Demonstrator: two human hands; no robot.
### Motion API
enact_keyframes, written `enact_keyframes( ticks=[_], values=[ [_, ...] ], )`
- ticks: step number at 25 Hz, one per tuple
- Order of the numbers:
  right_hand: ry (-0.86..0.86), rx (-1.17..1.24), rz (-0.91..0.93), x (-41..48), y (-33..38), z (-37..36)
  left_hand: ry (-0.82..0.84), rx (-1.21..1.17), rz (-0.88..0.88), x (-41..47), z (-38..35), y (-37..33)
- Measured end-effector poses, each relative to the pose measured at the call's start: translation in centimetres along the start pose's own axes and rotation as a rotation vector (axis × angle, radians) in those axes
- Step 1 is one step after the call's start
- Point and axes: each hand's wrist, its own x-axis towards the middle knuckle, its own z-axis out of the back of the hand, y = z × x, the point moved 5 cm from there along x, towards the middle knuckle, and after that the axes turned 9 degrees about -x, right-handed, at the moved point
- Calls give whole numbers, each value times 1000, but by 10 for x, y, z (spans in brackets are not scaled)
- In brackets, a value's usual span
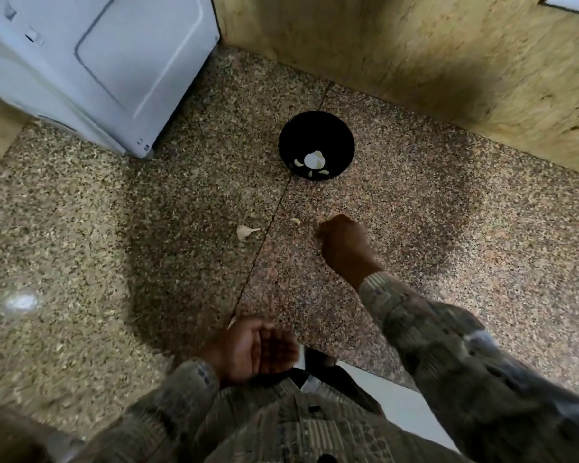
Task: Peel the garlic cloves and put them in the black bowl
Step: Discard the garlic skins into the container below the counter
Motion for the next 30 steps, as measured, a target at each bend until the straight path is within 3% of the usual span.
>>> enact_keyframes(
  ticks=[2, 4, 7, 14, 16, 17, 20, 21, 24, 30],
  values=[
    [-71, -213, 193, -3, 18, -12, 6, -46, 18, 15, 8, 20],
    [-152, -273, 327, -29, 29, -33, 25, -126, -9, 28, 11, 32],
    [-119, -233, 332, -65, 23, -59, 39, -227, -88, 40, 13, 40],
    [-91, -365, 591, -136, 23, -71, 12, -323, -370, 34, 2, 64],
    [4, -224, 529, -140, 14, -73, 39, -407, -469, 30, -6, 79],
    [121, 50, 389, -142, 9, -72, 63, -459, -519, 27, -10, 87],
    [546, 1272, -164, -175, 14, -80, 144, -626, -654, 11, -8, 120],
    [641, 1473, -218, -191, 23, -81, 157, -665, -703, 2, -3, 136],
    [832, 1547, -157, -239, 56, -72, 164, -745, -823, -30, 26, 191],
    [1071, 1346, 6, -344, 140, -101, 150, -1138, -1126, -89, 120, 317]
  ],
)
